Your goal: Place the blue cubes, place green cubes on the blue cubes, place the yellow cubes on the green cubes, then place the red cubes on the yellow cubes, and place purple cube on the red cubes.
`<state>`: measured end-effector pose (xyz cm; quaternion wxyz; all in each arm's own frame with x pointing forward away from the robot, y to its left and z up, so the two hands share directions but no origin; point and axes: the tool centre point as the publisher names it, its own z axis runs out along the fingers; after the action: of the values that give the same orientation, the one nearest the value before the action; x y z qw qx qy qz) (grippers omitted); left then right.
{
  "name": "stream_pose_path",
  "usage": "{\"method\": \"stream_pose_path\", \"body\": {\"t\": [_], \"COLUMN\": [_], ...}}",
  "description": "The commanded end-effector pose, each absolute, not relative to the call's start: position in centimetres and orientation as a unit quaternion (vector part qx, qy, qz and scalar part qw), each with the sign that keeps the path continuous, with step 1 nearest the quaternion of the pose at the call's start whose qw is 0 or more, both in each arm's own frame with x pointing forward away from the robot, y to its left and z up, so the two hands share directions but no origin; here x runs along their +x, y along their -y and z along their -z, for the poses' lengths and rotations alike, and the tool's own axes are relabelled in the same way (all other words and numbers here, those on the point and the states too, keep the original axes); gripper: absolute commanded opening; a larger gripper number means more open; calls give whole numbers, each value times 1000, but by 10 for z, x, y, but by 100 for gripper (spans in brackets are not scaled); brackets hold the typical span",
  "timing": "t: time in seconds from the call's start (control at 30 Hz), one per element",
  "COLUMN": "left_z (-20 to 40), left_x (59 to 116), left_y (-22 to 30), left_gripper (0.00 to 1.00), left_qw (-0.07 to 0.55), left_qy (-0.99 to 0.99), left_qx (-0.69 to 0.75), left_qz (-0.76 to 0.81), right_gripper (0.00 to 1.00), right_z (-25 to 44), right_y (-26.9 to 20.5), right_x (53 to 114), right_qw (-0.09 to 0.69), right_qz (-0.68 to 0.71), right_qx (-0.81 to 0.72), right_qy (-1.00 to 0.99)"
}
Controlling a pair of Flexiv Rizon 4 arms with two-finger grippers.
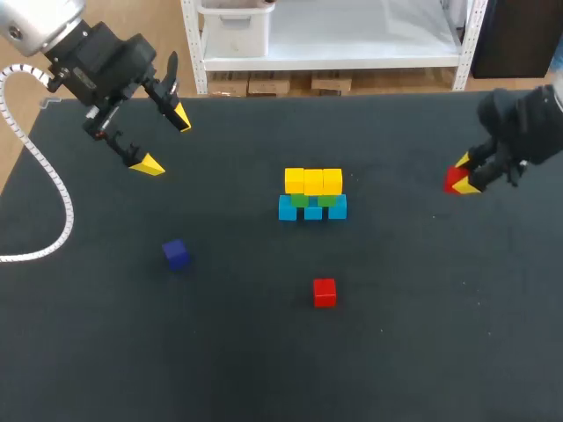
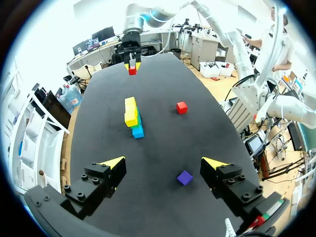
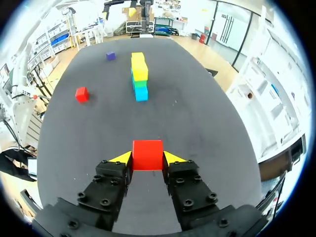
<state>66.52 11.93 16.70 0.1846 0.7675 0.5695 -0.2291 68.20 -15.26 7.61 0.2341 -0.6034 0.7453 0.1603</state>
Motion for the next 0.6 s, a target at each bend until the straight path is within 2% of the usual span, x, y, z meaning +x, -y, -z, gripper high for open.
{"method": "stream_pose_path", "body": {"t": [0.03,0.6], "left_z": [-167,-167], "left_x": [666,666], "left_y": [-120,-120], "left_gripper": [100,100], "left_qw": [185,185], "left_qy": [-568,-568], "left_qx": [768,768], "left_qz": [230,230], "right_gripper": [0,0], "right_z": [-92,-132], "right_y": [135,69], "right_x": [684,701], "right_qw": [230,240], "right_qz": [-157,-138], "right_qx": [-612,-654], "right_qy": [-740,-705]}}
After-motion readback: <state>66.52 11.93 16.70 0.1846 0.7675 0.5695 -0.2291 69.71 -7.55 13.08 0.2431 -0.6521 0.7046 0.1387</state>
